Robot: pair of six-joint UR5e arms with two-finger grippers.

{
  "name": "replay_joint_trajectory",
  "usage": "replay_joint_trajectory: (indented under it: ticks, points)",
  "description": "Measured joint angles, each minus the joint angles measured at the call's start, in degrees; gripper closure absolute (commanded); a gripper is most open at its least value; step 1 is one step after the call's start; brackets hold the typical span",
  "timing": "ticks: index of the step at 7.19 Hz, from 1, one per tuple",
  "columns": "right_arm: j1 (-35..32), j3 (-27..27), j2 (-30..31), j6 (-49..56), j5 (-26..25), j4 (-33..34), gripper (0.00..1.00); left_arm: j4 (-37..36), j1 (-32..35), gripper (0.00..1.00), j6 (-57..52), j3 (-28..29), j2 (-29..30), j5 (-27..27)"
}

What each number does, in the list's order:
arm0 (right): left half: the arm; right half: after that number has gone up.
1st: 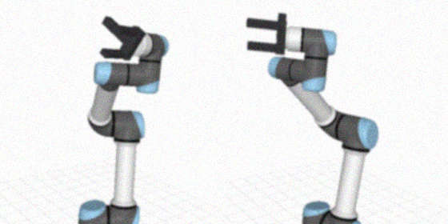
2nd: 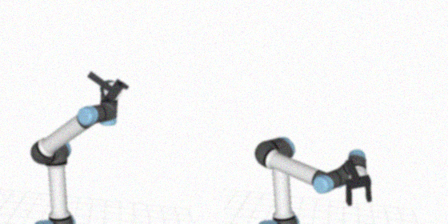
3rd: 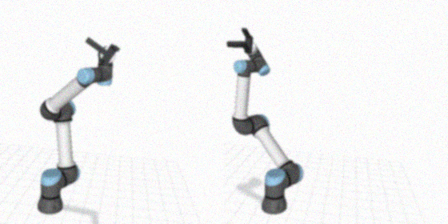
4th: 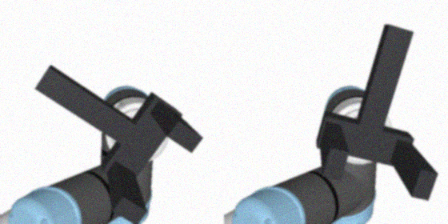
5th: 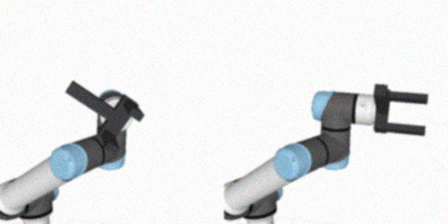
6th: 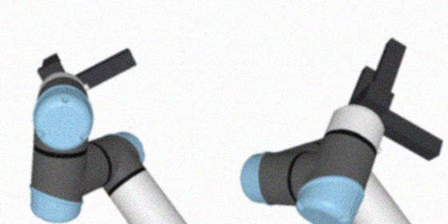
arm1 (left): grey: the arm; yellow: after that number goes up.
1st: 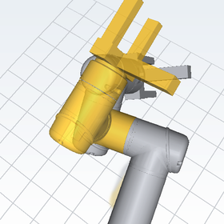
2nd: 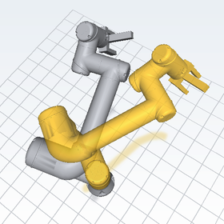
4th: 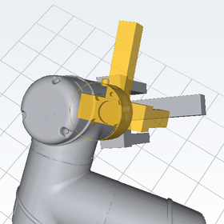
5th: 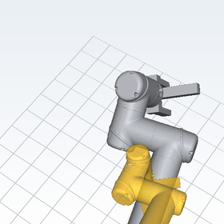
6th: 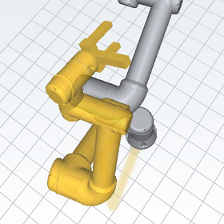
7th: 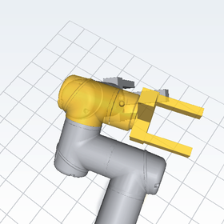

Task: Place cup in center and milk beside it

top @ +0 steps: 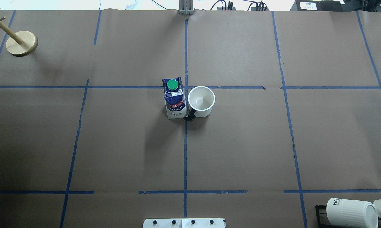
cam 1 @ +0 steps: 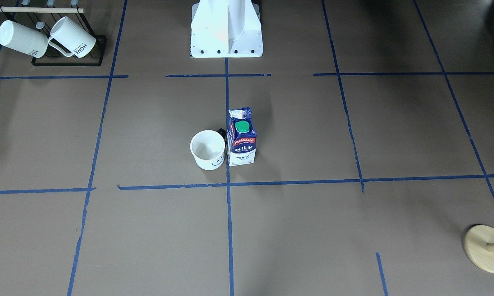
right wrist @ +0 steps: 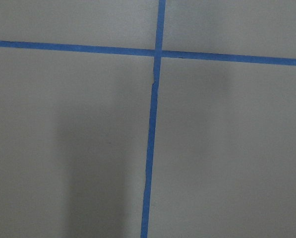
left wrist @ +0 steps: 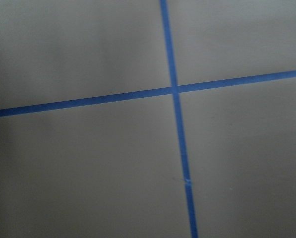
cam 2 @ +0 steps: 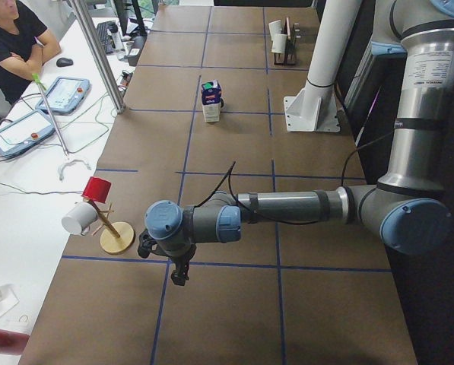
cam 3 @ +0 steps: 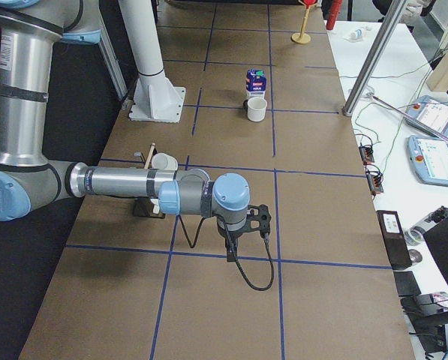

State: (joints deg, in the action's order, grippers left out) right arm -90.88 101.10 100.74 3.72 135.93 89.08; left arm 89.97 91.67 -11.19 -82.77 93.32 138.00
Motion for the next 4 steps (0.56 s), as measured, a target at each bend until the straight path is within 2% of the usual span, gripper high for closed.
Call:
replay_joint_trajectory:
  ticks: [2, 4]
  points:
    - [0.0, -0.05, -0.01, -0.08, 1.75, 0.02, 0.0, -0.91, 2.12, 0.0, 1.11, -3.07, -0.74, -0.1]
    - [0.0, -0.1, -0.07, -0.1, 2.68, 0.01, 0.0, -5.59, 2.46, 0.0, 4.07, -10.4, -2.86, -1.55]
